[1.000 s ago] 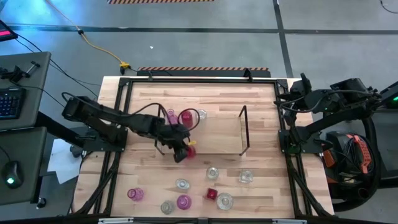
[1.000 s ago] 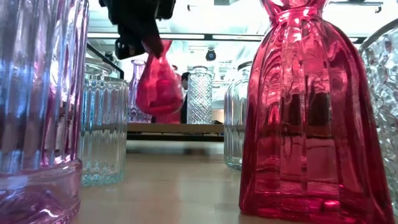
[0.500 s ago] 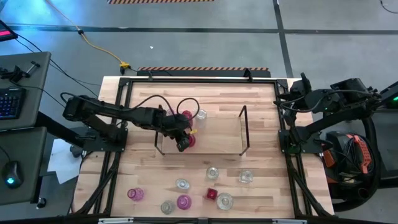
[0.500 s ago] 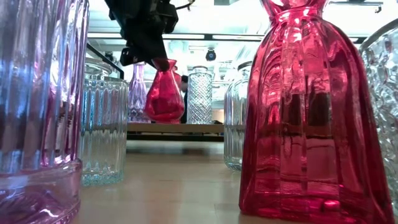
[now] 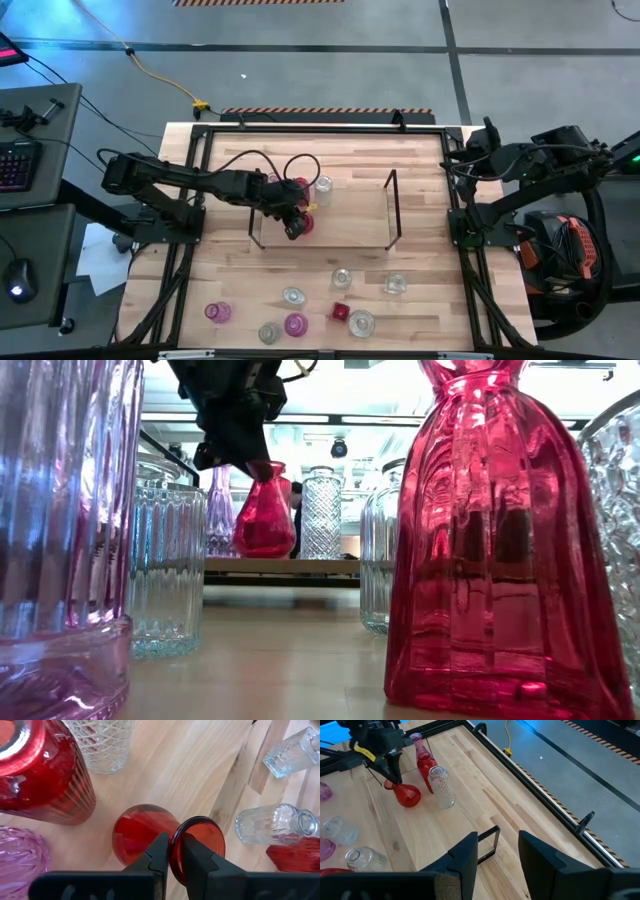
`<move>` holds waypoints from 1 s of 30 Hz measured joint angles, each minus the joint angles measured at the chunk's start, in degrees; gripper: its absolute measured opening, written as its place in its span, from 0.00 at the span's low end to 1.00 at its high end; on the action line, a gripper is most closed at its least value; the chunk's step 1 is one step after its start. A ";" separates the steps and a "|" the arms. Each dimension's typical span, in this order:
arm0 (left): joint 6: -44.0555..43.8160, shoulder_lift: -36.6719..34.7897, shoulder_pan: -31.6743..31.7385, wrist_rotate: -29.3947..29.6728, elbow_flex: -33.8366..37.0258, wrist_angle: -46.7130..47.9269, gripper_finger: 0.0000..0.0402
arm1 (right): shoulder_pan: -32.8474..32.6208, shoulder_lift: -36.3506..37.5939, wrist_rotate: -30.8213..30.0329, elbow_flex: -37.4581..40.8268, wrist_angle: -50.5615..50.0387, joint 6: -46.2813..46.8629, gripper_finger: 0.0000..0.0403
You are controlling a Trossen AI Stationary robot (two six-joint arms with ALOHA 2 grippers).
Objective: Sort vases onto shelf
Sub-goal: Put the red vase aligned with the other red vase on the shelf
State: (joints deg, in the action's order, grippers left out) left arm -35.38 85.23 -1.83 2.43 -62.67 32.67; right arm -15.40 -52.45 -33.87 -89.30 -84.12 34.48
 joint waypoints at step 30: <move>-0.47 0.17 -0.02 2.22 0.13 -3.63 0.23 | -0.01 0.00 -0.02 0.00 -0.02 -0.26 0.31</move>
State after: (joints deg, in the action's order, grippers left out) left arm -35.86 85.41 -1.85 4.65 -62.54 29.04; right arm -15.41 -52.45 -33.89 -89.30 -84.14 34.22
